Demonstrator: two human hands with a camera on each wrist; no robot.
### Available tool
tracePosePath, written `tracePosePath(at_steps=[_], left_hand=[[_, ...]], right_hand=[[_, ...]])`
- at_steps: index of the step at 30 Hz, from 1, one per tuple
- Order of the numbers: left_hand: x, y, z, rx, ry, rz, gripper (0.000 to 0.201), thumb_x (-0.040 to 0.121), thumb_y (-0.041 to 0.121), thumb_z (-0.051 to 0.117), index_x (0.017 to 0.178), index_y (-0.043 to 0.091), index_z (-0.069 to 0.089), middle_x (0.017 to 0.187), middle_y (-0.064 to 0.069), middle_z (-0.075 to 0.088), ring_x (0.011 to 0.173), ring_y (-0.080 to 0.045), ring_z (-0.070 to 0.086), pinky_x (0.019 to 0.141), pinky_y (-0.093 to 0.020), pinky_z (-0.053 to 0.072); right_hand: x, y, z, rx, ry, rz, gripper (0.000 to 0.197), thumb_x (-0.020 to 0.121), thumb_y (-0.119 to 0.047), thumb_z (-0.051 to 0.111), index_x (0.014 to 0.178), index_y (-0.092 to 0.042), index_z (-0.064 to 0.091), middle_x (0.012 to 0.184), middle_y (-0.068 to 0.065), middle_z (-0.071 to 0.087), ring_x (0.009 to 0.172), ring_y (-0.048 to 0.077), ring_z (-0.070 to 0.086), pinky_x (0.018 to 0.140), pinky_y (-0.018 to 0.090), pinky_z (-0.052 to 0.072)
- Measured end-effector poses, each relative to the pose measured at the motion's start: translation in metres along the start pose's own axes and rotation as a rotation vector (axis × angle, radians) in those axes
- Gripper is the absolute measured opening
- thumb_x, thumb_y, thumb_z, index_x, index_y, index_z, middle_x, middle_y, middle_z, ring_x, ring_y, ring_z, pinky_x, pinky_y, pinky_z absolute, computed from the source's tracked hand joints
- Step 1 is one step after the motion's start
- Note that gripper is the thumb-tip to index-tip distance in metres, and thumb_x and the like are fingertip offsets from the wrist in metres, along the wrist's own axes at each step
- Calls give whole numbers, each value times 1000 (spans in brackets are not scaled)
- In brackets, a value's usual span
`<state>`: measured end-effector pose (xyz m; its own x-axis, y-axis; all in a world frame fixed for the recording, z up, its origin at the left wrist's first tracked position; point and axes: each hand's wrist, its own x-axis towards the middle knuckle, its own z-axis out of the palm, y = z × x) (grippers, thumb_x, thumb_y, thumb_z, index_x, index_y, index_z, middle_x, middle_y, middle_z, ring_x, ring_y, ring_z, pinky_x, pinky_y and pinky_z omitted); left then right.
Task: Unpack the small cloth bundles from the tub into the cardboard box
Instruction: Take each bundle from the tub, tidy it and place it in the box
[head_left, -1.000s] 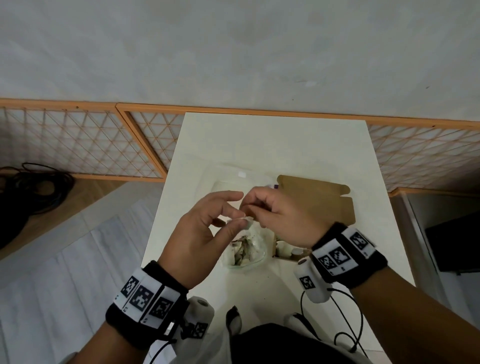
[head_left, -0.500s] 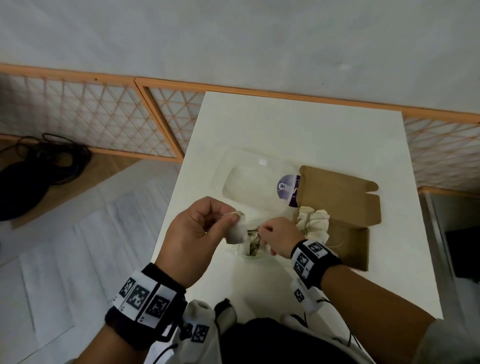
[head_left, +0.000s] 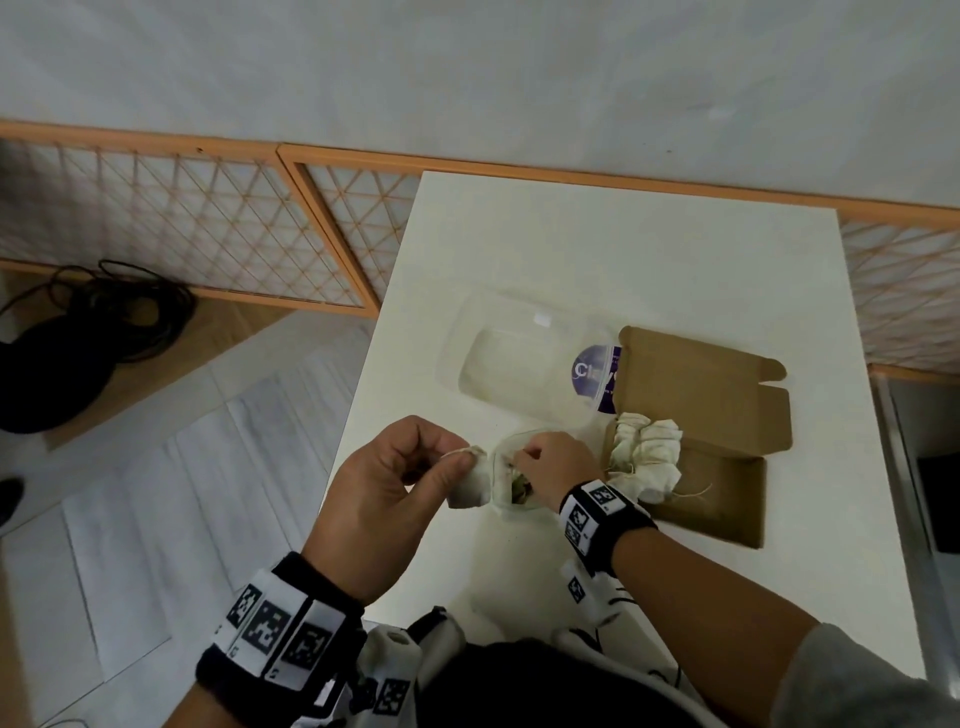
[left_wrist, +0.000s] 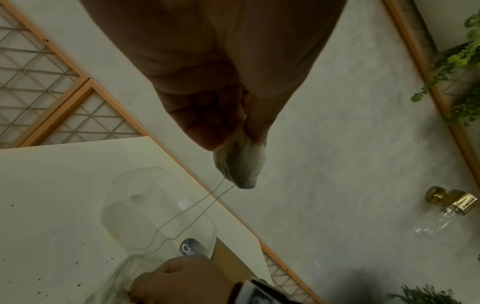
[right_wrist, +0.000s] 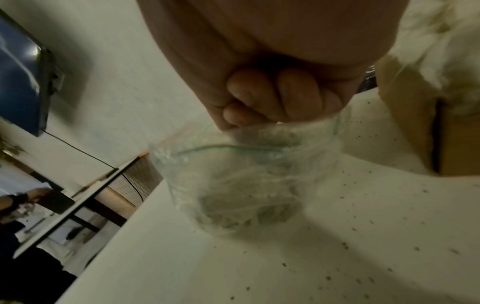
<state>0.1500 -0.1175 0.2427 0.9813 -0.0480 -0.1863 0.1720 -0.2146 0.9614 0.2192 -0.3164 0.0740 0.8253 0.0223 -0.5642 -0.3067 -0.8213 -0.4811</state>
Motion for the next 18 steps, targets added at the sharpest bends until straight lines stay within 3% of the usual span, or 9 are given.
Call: tracePosePath(at_steps=[3, 6, 10, 15, 18], left_hand=[[5, -1, 1, 11, 3, -4, 14, 97, 25, 68, 96, 11, 70, 84, -11, 78, 80, -35, 74, 83, -62, 57], [10, -1, 5, 21, -7, -9, 10, 100, 19, 68, 96, 10, 69, 83, -10, 78, 81, -35, 74, 85, -60, 57], [14, 1, 11, 48, -23, -2, 7, 100, 15, 67, 95, 11, 69, 82, -9, 78, 79, -31, 75, 84, -58, 58], [15, 1, 15, 58, -21, -5, 7, 101, 16, 67, 96, 12, 69, 82, -9, 78, 79, -31, 75, 84, -58, 58], [11, -2, 16, 67, -15, -16, 6, 101, 16, 67, 96, 13, 69, 84, -10, 78, 79, -30, 75, 84, -58, 58]], right_hand=[[-11, 7, -8, 123, 24, -59, 22, 99, -30, 59, 78, -25, 62, 74, -6, 64, 73, 19, 61, 65, 29, 43], [-26, 14, -24, 205, 36, -152, 16, 104, -30, 56, 92, -24, 63, 83, -7, 66, 75, 14, 60, 65, 25, 43], [-44, 22, -47, 273, 23, -240, 17, 105, -32, 56, 90, -27, 63, 80, -3, 66, 74, 20, 61, 70, 38, 51], [-48, 27, -55, 215, 68, -248, 18, 102, -29, 59, 88, -23, 67, 80, -5, 68, 77, 19, 65, 73, 39, 54], [-37, 23, -37, 83, 18, -238, 20, 100, -33, 59, 86, -23, 69, 83, -5, 70, 79, 17, 65, 76, 38, 56]])
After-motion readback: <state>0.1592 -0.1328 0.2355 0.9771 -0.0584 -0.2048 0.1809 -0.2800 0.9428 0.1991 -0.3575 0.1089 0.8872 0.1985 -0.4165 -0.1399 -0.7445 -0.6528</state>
